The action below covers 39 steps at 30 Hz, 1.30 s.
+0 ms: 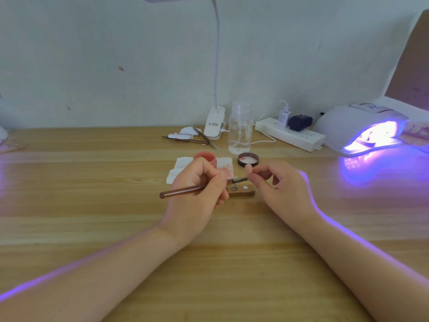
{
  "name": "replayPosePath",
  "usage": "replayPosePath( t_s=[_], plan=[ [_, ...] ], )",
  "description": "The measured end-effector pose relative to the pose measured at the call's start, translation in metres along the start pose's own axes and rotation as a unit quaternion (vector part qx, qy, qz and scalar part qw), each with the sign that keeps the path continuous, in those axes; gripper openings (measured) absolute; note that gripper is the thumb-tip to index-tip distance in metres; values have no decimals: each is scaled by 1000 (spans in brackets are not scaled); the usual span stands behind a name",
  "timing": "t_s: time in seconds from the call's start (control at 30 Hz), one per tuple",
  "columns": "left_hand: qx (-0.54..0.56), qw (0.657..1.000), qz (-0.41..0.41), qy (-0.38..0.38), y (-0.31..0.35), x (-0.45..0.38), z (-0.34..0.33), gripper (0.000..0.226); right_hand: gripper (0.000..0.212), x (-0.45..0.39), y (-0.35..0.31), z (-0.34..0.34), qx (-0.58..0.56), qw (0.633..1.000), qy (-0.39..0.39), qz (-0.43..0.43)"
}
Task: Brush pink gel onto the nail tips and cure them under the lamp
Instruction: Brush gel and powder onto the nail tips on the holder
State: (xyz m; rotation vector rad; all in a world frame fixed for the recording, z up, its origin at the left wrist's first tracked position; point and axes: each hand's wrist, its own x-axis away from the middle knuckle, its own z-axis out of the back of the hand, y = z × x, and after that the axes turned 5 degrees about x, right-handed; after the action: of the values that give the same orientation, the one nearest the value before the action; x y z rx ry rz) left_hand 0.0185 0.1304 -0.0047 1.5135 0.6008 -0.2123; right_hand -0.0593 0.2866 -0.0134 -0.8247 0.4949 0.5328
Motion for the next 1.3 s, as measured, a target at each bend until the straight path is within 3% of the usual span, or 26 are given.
replayPosePath(
  t_s=[0.27,0.5,0.8,1.0,1.3],
  plan=[
    [26,997,-6,67,-3,-5,4,25,8,-5,4,-1,-17,997,-25,-75],
    [45,996,-7,82,-2,-5,0,25,15,-9,13,-7,17,992,-75,-103],
    [33,996,-2,82,-6,-6,3,25,9,-13,15,-8,44,987,-117,-98],
    [31,997,-10,74,-7,-6,5,22,41,-12,20,-7,119,974,-172,-83],
    [38,996,-6,78,-6,-6,4,23,39,-19,35,1,169,965,-194,-39]
  ],
)
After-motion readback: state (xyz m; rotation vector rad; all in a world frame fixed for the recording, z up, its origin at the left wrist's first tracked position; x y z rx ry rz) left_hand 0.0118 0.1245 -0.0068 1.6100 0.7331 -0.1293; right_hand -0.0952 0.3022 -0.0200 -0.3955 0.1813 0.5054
